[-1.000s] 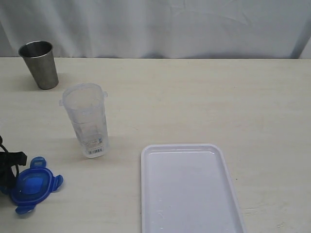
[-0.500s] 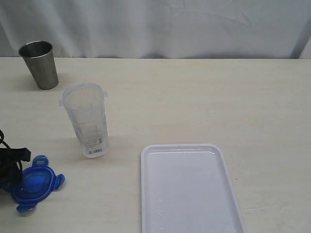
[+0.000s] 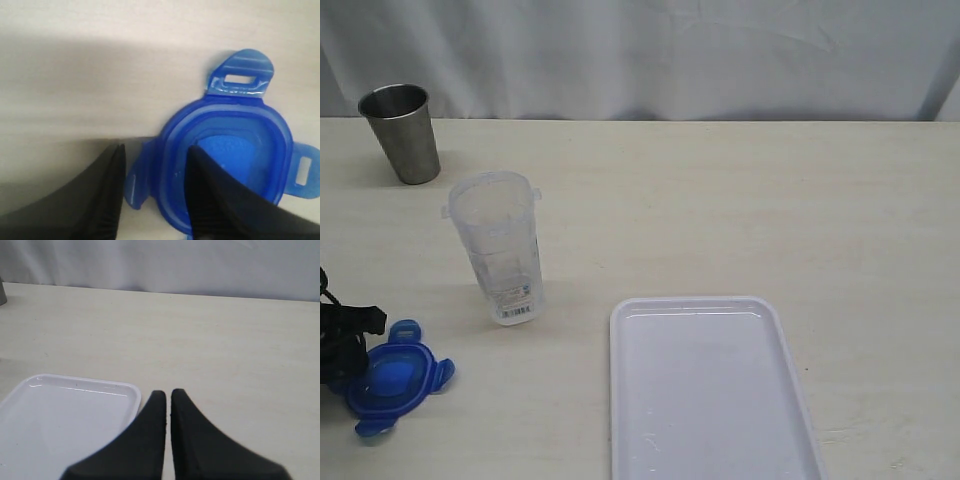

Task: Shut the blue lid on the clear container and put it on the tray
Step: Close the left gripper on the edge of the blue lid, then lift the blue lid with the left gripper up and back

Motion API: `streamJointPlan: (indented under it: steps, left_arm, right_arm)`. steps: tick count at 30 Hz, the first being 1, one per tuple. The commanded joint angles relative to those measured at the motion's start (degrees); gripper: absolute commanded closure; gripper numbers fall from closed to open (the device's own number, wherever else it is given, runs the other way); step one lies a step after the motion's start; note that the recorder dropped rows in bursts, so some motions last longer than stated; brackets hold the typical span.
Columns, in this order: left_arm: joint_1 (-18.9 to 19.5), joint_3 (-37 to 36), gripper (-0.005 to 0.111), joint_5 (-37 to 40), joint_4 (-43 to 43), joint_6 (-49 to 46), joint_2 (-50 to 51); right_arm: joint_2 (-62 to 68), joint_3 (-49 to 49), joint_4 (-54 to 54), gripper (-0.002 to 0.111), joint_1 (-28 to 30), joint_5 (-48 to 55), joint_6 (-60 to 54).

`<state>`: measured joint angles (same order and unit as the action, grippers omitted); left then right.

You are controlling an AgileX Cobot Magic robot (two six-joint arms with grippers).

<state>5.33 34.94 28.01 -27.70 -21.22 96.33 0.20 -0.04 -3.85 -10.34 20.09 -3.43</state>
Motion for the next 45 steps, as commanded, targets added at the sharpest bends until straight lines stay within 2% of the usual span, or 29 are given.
streamJointPlan:
  steps: [1, 12, 16, 21, 27, 36, 45]
  left_arm:
    - [-0.09, -0.45, 0.079, -0.38, 0.24, -0.38, -0.02]
    - [-0.09, -0.45, 0.107, 0.08, 0.13, -1.27, -0.02]
    - [-0.09, -0.45, 0.107, 0.80, 0.13, -1.49, -0.02]
    - [-0.09, 2.50, 0.107, 6.12, 1.59, -1.62, -0.16]
    - [-0.09, 4.89, 0.107, 8.92, 3.27, -1.50, -2.67]
    - [-0.09, 8.41, 0.107, 10.45, 6.28, -1.75, -8.03]
    - [-0.09, 11.57, 0.107, 10.35, 6.29, -6.19, -13.52]
  right_arm:
    - [-0.20, 0.04, 0.22, 0.104, 0.16, -0.40, -0.01]
    - [-0.20, 0.04, 0.22, 0.104, 0.16, -0.40, -0.01]
    - [-0.20, 0.04, 0.22, 0.104, 0.16, -0.40, -0.01]
    - [-0.20, 0.04, 0.22, 0.104, 0.16, -0.40, -0.01]
    - [-0.20, 0.04, 0.22, 0.104, 0.16, -0.40, -0.01]
    - [-0.20, 0.04, 0.22, 0.104, 0.16, -0.40, -0.01]
    - [-0.20, 0.04, 0.22, 0.104, 0.16, -0.40, -0.01]
